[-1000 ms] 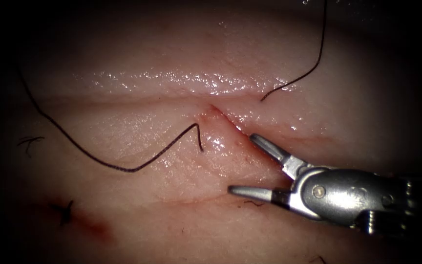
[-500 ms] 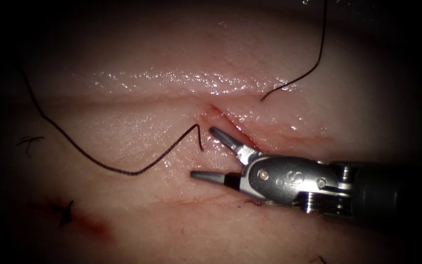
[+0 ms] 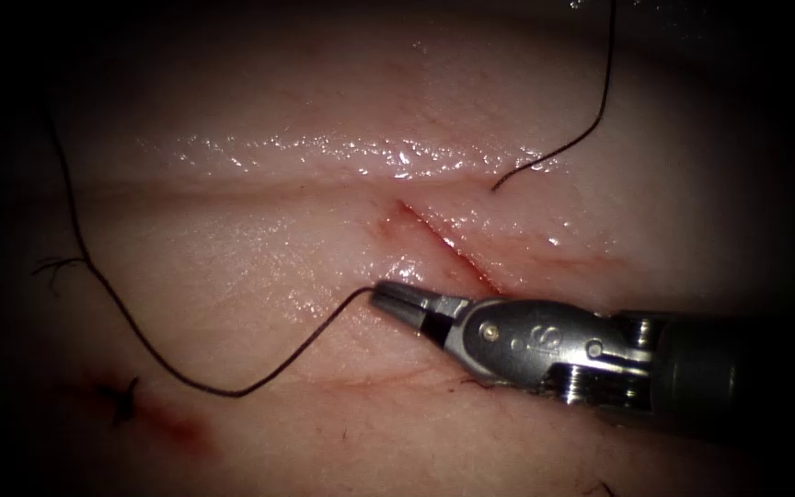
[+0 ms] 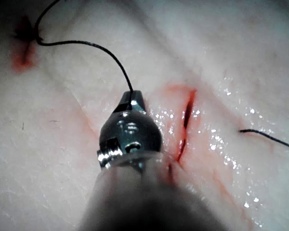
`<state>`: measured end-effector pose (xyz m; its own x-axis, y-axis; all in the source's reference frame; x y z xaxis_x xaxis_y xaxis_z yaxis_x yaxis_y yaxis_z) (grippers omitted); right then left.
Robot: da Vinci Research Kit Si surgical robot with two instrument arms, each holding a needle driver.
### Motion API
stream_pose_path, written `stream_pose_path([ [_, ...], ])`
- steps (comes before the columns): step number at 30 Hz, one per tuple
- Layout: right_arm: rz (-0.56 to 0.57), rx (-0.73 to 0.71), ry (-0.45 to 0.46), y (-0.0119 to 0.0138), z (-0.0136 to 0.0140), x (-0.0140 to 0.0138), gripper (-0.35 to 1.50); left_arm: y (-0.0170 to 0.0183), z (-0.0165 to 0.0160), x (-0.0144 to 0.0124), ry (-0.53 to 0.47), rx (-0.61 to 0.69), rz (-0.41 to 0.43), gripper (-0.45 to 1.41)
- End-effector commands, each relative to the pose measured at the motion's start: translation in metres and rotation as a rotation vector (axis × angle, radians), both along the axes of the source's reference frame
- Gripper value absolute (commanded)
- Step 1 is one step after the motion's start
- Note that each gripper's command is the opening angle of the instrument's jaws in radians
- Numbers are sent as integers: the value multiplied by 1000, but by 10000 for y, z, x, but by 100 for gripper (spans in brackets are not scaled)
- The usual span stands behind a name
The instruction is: Wound Closure
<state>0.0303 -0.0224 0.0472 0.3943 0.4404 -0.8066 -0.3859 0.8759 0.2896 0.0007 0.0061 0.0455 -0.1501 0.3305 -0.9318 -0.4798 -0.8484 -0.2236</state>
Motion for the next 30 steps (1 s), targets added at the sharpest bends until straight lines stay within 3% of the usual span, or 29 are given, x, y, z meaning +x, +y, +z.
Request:
stream_pose_path([
  [1, -7, 6, 9, -20, -18, 8, -35, -4, 11, -12, -1, 6, 12, -45],
  [15, -124, -16, 6, -100, -98, 42, -35, -19, 53, -72, -19, 7, 104, -45],
  [21, -161, -10, 15, -118, -110, 51, -35, -24, 67, -93, -32, 5, 128, -45],
  [24, -228, -11, 33, -150, -133, 70, -35, -28, 77, -108, -40, -15, 143, -45],
  [30, -247, 11, 57, -160, -148, 83, -35, -32, 78, -109, -42, -13, 166, -45],
])
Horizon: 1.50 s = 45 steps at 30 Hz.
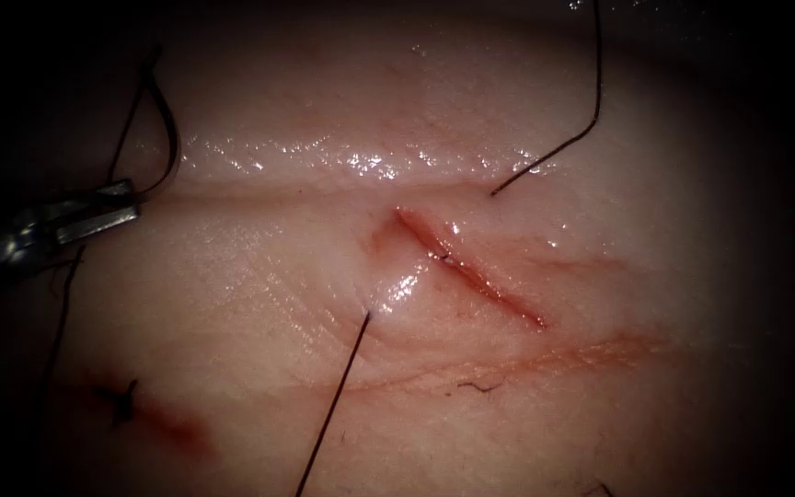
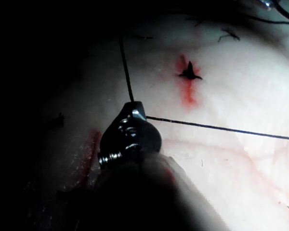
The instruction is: Wound Closure
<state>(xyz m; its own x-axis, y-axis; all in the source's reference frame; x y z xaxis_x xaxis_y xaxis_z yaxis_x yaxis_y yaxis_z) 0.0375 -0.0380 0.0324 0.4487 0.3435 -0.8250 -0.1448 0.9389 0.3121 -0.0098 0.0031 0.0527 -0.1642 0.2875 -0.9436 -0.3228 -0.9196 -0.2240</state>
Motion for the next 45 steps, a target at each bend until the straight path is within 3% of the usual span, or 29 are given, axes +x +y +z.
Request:
stream_pose_path([
  [1, 4, 3, 6, -2, -1, 12, -35, -2, 7, -4, -3, 5, 0, -45],
  [2, 12, 1, 14, 2, 0, 12, -23, -2, 7, -4, -4, 5, 1, -45],
  [4, 35, -4, 41, 13, 2, 9, 46, -2, 7, -4, -7, 5, 4, -45],
  [5, 57, -2, 64, 30, 4, 1, 111, -1, 9, -3, -11, 4, 7, -45],
  [6, 61, -19, 86, 46, 4, -8, 128, 0, 12, -3, -20, 2, 14, -45],
  [14, 26, -126, 73, 103, 0, -52, 115, 0, 24, -4, -27, -7, 27, -45],
  [19, 16, -192, 40, 133, 16, -65, 103, -1, 25, -7, -26, -7, 33, -45],
  [24, 25, -230, 5, 151, 54, -65, 101, -2, 24, -7, -27, -6, 37, -45],
  [27, 27, -246, -33, 161, 94, -61, 101, -2, 25, -8, -28, -6, 37, -45],
  [32, 7, -271, -88, 163, 150, -48, 101, -3, 26, -12, -28, -9, 35, -45],
  [33, 7, -271, -88, 163, 150, -48, 101, -3, 26, -12, -28, -9, 35, -45],
  [36, 5, -277, -99, 163, 163, -45, 85, -4, 27, -15, -25, -8, 39, -45],
  [37, 10, -268, -102, 165, 165, -44, 65, -4, 27, -15, -24, -7, 42, -45],
  [38, 14, -263, -102, 165, 166, -44, 39, -4, 27, -16, -25, -7, 42, -45],
  [39, 18, -257, -102, 166, 166, -45, -35, -5, 27, -16, -26, -1, 44, -45],
  [45, 41, -265, -129, 163, 156, -53, -35, -5, 27, -16, -27, -1, 48, -45],
])
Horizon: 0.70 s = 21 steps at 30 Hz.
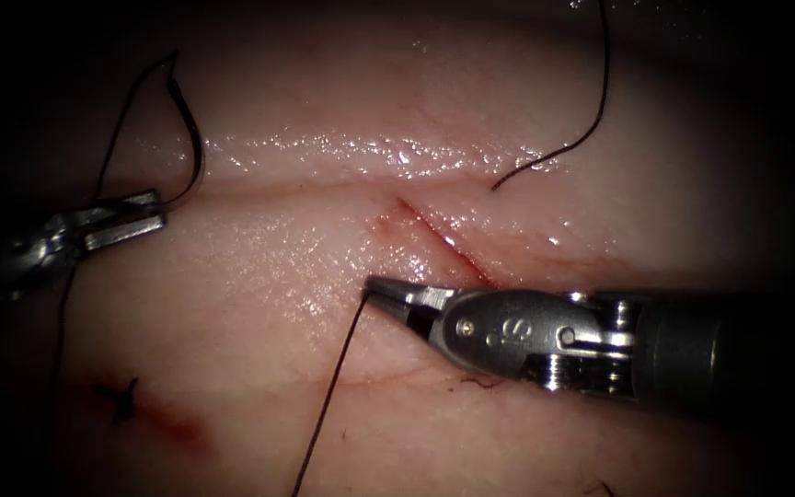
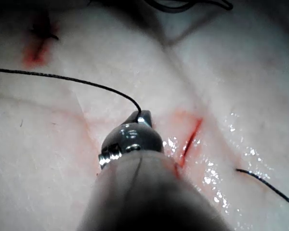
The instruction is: Wound Closure
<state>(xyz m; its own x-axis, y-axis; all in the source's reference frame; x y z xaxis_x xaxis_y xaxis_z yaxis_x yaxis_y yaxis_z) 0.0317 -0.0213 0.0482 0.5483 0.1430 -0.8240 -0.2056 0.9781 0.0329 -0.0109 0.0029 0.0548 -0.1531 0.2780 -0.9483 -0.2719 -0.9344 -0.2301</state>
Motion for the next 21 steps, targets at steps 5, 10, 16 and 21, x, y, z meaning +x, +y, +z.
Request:
stream_pose_path([
  [5, 12, 0, 20, -18, -28, 0, -35, -3, 6, -5, -4, 1, 3, -45],
  [10, -17, 8, 40, -59, -69, 12, -35, -4, 5, -6, -2, -4, 6, -45],
  [16, -78, 4, 54, -97, -106, 28, -35, -4, 5, -7, -1, -3, 8, -45],
  [21, -134, 7, 72, -134, -137, 44, -35, -4, 5, -8, -2, -4, 9, -45],
])
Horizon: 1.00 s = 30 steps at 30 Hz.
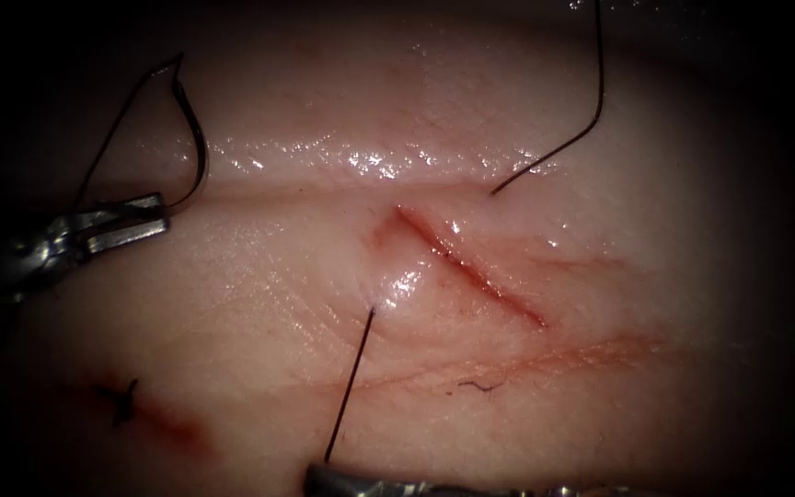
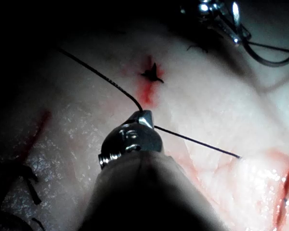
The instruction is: Wound Closure
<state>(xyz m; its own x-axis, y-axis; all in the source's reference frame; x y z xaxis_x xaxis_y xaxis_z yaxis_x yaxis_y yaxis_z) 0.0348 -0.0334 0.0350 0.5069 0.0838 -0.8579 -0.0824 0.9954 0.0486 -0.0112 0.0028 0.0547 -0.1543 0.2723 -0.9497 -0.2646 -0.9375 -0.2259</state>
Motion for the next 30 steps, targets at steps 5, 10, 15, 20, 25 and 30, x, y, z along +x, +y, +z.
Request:
stream_pose_path([
  [5, -87, 6, 21, -48, -25, 30, -35, -3, 6, -5, -2, 1, 3, -45],
  [10, -120, 6, 38, -58, -34, 44, -35, -3, 6, -5, -2, 2, 6, -45],
  [15, -24, 2, 71, 2, -17, 16, 91, -4, 6, -5, -3, 2, 7, -45],
  [20, 56, 16, 66, 59, 3, -18, 94, -4, 6, -5, -2, 2, 10, -45],
  [25, 90, 21, 51, 84, 25, -26, 93, -4, 6, -6, -1, 3, 12, -45],
  [30, 107, 8, 33, 99, 55, -26, 94, -4, 6, -6, 0, 3, 15, -45],
])
